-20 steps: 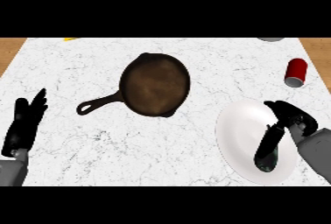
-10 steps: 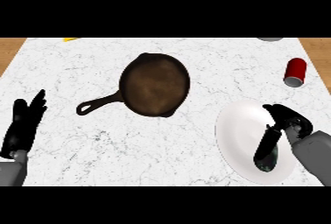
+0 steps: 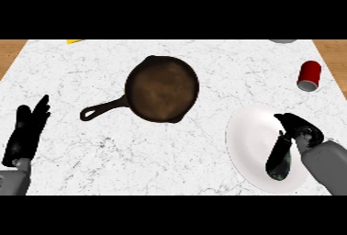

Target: Pick the eggplant from the plate and place it in the pan

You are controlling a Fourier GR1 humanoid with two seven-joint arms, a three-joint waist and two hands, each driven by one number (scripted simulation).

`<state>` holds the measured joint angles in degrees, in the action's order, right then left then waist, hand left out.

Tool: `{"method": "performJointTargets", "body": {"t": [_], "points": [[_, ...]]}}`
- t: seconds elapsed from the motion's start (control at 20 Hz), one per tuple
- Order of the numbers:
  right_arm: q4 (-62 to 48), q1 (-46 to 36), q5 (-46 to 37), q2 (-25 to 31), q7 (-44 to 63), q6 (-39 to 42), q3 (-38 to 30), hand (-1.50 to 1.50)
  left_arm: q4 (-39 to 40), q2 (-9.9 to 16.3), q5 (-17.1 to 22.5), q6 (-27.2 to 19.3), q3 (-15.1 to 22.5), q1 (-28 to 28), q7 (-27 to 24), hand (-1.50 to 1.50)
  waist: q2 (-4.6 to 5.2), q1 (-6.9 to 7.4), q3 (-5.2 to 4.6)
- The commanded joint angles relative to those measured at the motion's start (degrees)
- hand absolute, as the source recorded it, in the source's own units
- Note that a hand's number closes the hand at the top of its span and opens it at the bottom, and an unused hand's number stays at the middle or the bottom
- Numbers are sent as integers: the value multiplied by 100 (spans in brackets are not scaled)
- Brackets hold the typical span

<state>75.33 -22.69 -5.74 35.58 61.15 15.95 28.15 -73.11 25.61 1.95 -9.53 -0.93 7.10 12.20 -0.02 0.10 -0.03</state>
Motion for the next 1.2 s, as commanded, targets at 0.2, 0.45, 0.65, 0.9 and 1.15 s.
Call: {"method": "performJointTargets", "body": {"t": [0.2, 0.45, 0.65, 0.9, 1.15], "points": [[-159, 280, -313, -119, 522, 306, -26, -150, -47, 27, -7, 211, -164, 131, 227, 0, -1, -5, 1], [-172, 273, -1048, 35, -142, 467, 262, 150, -281, -166, -194, 54, -115, -188, 62, 0, -5, 27, 3], [-1, 144, -1179, 22, 14, 671, -119, 150, -346, -84, -116, 338, -299, -434, -30, 0, -7, 15, 1], [1361, 855, -1731, -536, 874, -246, 159, 150, -167, -168, -213, 222, -348, -137, 130, 0, -54, -132, -7], [2078, 1174, -3276, -1733, 1642, -1627, 1046, 150, -1, -75, -200, 224, -439, -221, 111, 0, -161, -328, -29]]}}
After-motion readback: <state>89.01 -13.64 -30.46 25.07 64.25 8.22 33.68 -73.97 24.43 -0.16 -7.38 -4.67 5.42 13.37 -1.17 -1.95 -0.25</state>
